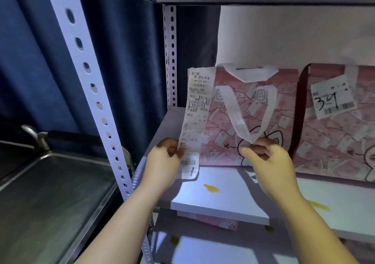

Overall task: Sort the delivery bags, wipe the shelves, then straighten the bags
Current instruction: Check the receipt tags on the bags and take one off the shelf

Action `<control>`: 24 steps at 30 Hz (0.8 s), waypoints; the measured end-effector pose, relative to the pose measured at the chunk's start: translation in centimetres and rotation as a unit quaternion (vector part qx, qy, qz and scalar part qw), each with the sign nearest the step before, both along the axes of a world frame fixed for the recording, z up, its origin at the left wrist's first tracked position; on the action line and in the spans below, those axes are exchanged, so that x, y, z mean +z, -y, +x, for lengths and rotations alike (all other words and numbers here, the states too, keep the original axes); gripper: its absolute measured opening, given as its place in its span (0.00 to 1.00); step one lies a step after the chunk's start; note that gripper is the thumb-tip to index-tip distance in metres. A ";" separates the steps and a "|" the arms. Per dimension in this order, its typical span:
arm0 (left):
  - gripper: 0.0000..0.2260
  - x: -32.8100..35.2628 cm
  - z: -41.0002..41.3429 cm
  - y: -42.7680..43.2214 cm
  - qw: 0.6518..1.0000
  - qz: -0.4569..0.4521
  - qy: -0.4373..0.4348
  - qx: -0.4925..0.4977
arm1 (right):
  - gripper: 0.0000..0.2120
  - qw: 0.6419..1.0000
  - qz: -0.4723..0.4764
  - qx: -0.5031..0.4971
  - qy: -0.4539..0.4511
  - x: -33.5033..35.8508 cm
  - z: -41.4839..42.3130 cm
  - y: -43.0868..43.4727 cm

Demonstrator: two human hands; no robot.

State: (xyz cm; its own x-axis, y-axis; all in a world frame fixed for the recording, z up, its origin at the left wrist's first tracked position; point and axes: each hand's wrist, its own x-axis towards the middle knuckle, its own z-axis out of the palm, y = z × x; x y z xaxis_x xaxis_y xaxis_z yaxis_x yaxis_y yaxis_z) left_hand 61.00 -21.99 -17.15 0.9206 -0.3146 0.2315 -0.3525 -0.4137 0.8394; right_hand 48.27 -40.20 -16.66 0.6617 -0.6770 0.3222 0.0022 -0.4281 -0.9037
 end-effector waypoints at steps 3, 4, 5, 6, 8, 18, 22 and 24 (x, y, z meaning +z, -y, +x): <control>0.05 0.0 -0.2 -0.3 1.000 -0.003 0.003 -0.006 | 0.05 1.000 0.022 -0.017 0.008 -0.1 -0.7 -0.4; 0.06 0.0 -0.4 -0.4 1.000 -0.020 -0.004 -0.007 | 0.05 0.999 0.031 -0.018 0.007 -0.1 -1.0 -0.6; 0.07 0.1 -0.7 -0.5 0.999 -0.038 -0.009 -0.008 | 0.05 0.999 0.036 -0.019 0.005 -0.1 -1.4 -0.7; 0.08 0.1 -1.0 -0.7 0.999 -0.051 -0.007 -0.011 | 0.05 0.999 0.038 -0.020 0.002 0.0 -2.0 -0.9; 0.08 0.2 -1.6 -1.1 0.999 -0.048 0.014 -0.021 | 0.06 0.999 0.035 -0.034 0.003 0.0 -3.2 -1.3; 0.05 2.2 -6.7 0.7 0.982 -0.118 0.042 -0.139 | 0.04 0.998 0.024 -0.065 -0.005 0.3 -9.8 -0.8; 0.05 2.3 -8.7 3.8 0.977 -0.113 0.043 -0.176 | 0.03 0.997 0.021 -0.075 -0.013 0.1 -12.2 2.1; 0.05 2.3 -9.5 5.7 0.977 -0.102 0.053 -0.182 | 0.04 0.997 0.001 -0.080 -0.018 0.0 -13.3 4.0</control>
